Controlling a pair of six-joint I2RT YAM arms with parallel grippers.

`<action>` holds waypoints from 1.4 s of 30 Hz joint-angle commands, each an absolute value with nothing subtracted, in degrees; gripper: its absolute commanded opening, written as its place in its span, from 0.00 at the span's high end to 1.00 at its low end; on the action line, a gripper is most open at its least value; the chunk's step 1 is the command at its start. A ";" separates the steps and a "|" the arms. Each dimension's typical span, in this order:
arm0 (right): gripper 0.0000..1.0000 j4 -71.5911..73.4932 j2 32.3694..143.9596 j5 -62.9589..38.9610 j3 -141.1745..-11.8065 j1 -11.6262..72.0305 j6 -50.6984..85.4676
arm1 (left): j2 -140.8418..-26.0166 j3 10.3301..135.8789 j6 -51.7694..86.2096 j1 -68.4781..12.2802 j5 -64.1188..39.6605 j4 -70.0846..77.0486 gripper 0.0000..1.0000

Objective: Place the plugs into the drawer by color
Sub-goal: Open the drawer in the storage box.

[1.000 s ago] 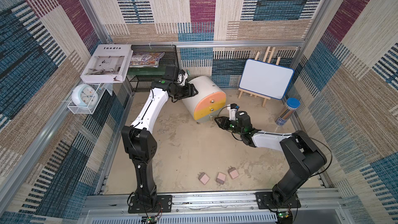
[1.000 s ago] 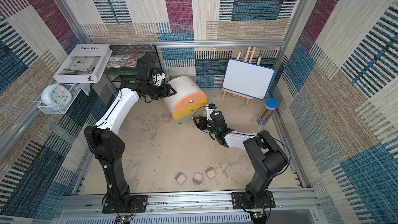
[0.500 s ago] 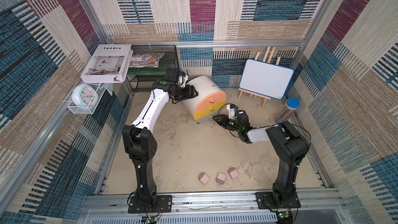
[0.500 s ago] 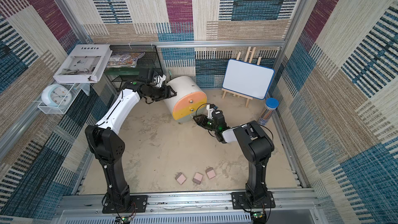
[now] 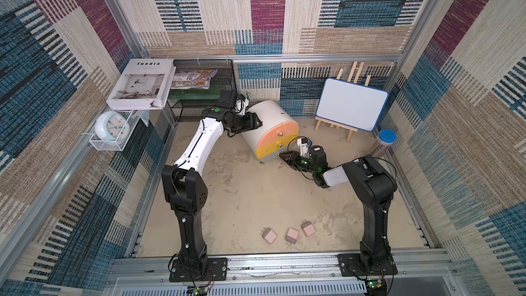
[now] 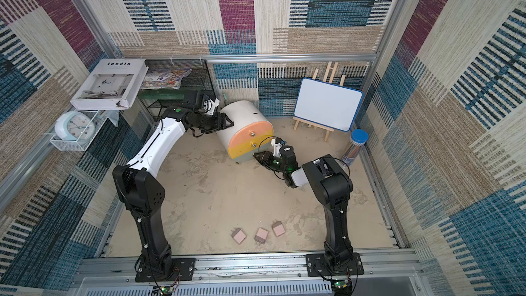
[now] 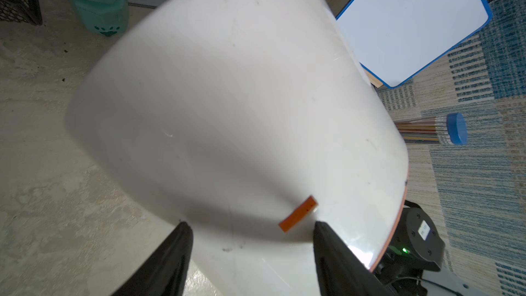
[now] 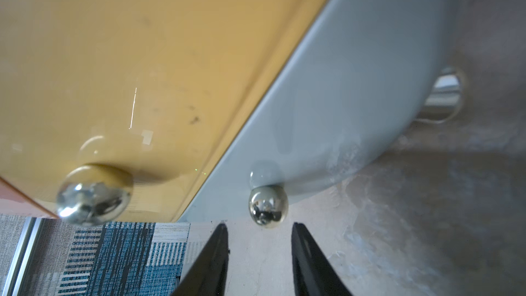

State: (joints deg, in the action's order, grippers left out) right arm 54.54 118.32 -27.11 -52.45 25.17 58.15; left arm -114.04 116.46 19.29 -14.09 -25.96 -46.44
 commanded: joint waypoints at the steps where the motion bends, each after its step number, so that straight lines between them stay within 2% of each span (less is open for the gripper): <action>1: 0.60 58.25 119.30 -27.77 -53.02 25.03 59.02 | -114.43 116.28 19.14 -14.06 -26.41 -46.07 0.29; 29: 0.82 62.50 123.49 -28.65 -56.25 24.87 59.46 | -114.34 115.75 18.85 -14.15 -26.03 -46.09 0.29; 33: 0.82 63.46 123.49 -28.42 -55.37 24.90 59.72 | -114.35 115.67 18.89 -14.15 -26.10 -46.08 0.29; 42: 0.70 74.32 125.04 -25.17 -50.83 25.02 67.28 | -114.43 114.81 19.25 -14.15 -26.18 -45.34 0.29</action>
State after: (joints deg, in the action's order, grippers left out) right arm 68.07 124.55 -27.00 -51.40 24.91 64.12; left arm -114.06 115.39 19.31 -14.06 -26.72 -44.56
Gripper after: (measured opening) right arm 0.296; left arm 0.707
